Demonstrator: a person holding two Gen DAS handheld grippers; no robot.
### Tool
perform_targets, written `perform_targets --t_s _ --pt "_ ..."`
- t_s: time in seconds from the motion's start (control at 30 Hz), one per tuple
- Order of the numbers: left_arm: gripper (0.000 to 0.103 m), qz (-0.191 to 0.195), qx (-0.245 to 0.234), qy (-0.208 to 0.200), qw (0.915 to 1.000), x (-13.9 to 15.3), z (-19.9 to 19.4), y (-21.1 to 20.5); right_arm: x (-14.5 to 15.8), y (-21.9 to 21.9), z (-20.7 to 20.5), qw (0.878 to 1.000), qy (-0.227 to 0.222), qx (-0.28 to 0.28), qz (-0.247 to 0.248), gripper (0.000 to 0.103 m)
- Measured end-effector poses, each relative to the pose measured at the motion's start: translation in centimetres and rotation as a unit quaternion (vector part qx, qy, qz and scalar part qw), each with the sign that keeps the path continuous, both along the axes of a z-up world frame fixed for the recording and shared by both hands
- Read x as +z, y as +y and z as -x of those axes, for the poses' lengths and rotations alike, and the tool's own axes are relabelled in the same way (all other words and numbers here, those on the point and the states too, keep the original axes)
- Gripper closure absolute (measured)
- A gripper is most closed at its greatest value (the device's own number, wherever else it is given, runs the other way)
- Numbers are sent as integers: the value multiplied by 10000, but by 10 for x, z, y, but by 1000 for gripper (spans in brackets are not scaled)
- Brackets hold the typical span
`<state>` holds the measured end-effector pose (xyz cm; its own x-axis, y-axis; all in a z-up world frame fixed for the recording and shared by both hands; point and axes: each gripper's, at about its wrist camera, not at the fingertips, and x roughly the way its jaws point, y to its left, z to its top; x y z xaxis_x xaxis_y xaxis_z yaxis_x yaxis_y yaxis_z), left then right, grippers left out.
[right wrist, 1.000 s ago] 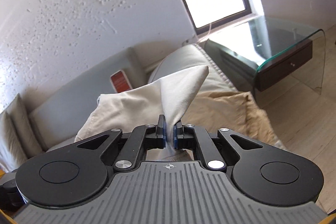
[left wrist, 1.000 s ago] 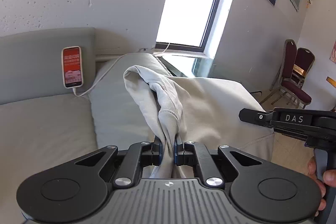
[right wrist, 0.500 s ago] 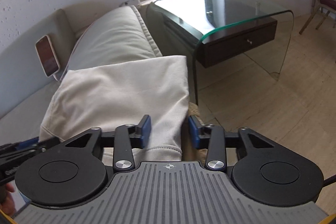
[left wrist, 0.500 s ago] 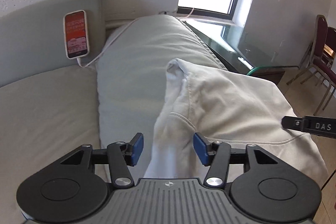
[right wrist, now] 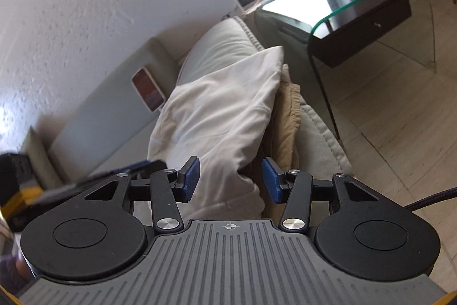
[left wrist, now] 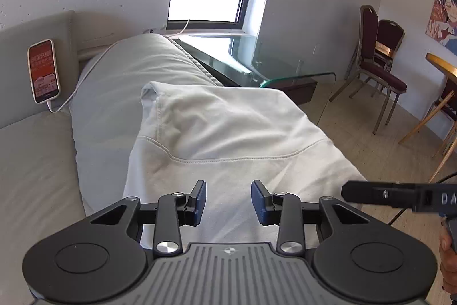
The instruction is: Fold clothes
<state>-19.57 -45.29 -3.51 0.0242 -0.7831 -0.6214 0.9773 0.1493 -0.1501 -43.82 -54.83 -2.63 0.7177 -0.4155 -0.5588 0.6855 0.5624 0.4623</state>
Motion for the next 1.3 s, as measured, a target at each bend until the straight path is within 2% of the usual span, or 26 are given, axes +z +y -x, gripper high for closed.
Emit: perform_targets --t_s 0.13,0.23,0.27,0.3,0.37,0.43,0.5,0.57,0.63,0.7,0.77,0.9,0.93,0.97,1.03,1.07,1.1,1.17,1.23,1.3 --pt "70 -193 -7 155 9997 -11 -7 -15 -8 12 -19 9935 674 613 685 52" --pt "70 -233 -31 54 9997 -8 -7 -19 -10 17 -23 9896 689 860 930 52" --pt "70 -257 -35 -8 9997 -7 -6 -20 -8 18 -22 9886 656 948 963 57" --pt "70 -285 -31 -63 9996 -7 -5 -22 -6 17 -22 9889 611 1050 856 70" --pt "70 -335 28 -53 9994 -7 -5 -25 0 10 -16 9928 241 1138 281 77" --pt "69 -360 102 11 9993 -7 -6 -27 5 0 -3 9926 -410 1016 -528 77" --pt "69 -384 136 45 9992 -8 -6 -29 6 -11 15 9810 -1176 706 -1369 77" --pt "69 -395 145 19 9991 -7 -5 -30 6 -16 32 9724 -1489 160 -1790 74" --pt "69 -394 153 -11 9991 -6 -4 -28 15 -9 40 9823 -1022 -478 -1498 73" --pt "69 -368 205 -29 9991 -3 -3 -24 30 4 35 9922 -197 -918 -819 64" --pt "68 -292 301 -34 9991 3 -3 -16 40 17 23 9945 240 -967 -320 64" --pt "66 162 578 -28 9982 13 -4 10 47 37 -11 9944 712 -672 397 63" --pt "67 163 641 -111 9977 11 -4 12 44 40 -23 9928 870 -592 568 64" --pt "76 120 701 -225 9972 9 -3 13 40 43 -35 9904 1031 -533 747 64" --pt "91 -198 811 -382 9958 -3 -6 7 30 48 -56 9820 1368 -447 1220 65" --pt "91 -370 875 -347 9949 -10 -11 3 24 49 -66 9760 1609 -404 1411 66" --pt "91 -536 945 -248 9938 -19 -17 0 15 47 -75 9713 1873 -333 1428 66" --pt "91 -816 1074 -62 9908 -33 -29 -5 -2 34 -84 9694 2191 -267 1075 68" --pt "91 -806 1121 -24 9904 -30 -35 3 -6 27 -82 9727 2155 -296 811 68" --pt "90 -756 1146 -13 9905 -23 -38 11 7 26 -73 9790 1890 -349 680 65"
